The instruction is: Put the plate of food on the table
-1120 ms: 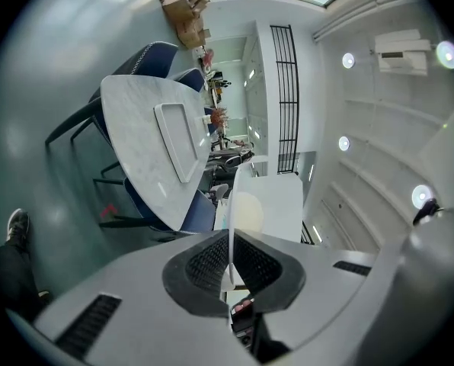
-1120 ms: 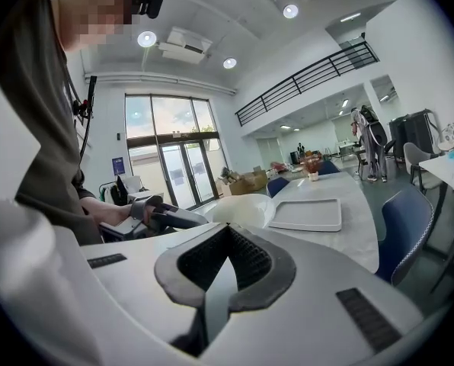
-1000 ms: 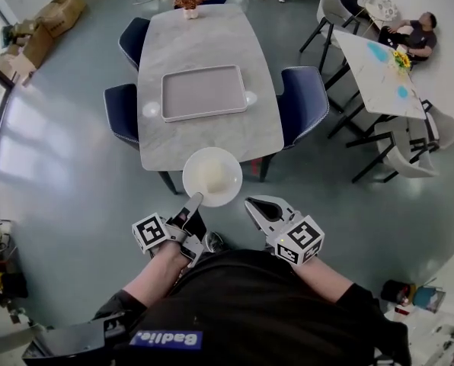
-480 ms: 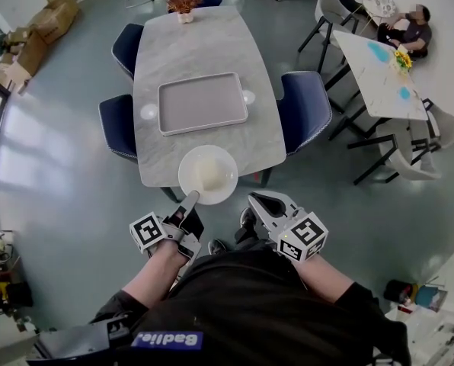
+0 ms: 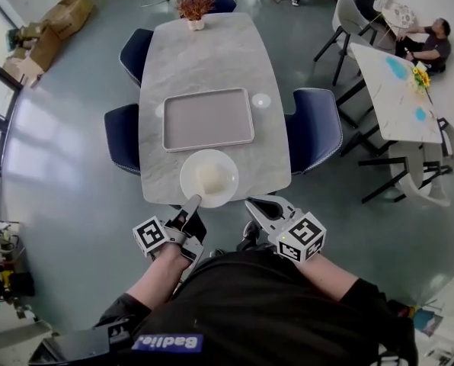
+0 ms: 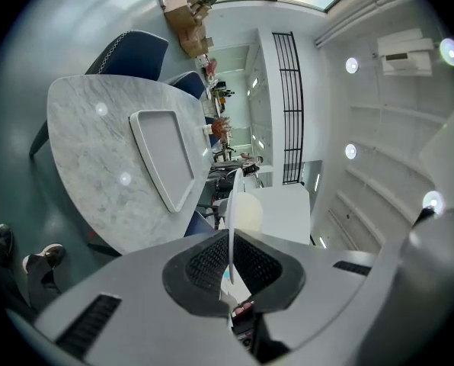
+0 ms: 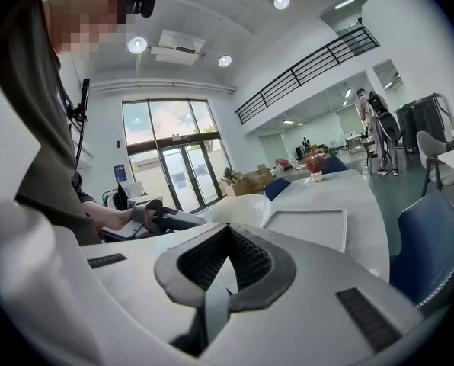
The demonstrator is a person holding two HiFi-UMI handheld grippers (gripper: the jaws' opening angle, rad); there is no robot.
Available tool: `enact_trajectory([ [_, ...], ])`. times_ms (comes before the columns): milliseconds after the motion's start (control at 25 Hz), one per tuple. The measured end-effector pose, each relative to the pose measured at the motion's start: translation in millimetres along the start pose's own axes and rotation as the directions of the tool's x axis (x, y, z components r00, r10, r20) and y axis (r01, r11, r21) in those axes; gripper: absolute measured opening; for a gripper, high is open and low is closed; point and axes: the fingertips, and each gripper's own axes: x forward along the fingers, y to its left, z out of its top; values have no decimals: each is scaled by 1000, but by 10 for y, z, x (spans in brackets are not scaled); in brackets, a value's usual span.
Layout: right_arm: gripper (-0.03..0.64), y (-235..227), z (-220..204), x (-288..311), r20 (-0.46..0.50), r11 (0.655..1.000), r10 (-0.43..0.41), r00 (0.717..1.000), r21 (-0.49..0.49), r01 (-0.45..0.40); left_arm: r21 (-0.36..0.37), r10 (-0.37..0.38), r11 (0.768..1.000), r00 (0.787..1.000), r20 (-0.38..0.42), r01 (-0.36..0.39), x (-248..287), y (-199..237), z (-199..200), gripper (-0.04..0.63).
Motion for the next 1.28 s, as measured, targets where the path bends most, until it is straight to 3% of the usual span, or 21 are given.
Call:
enact_trajectory([
  [400, 11, -366, 98, 90, -23, 997, 78, 997, 0, -78, -11, 35, 999, 994, 99, -34, 252, 70, 198, 15],
  [720, 11, -497, 116, 179, -37, 998, 62, 997, 12, -62, -25, 58, 998, 992, 109, -55, 471, 244, 448, 15],
  [1280, 11, -712, 149, 409, -66, 994, -107, 992, 23, 109, -63, 113, 992, 992, 54, -109, 998, 1010, 1366, 15],
])
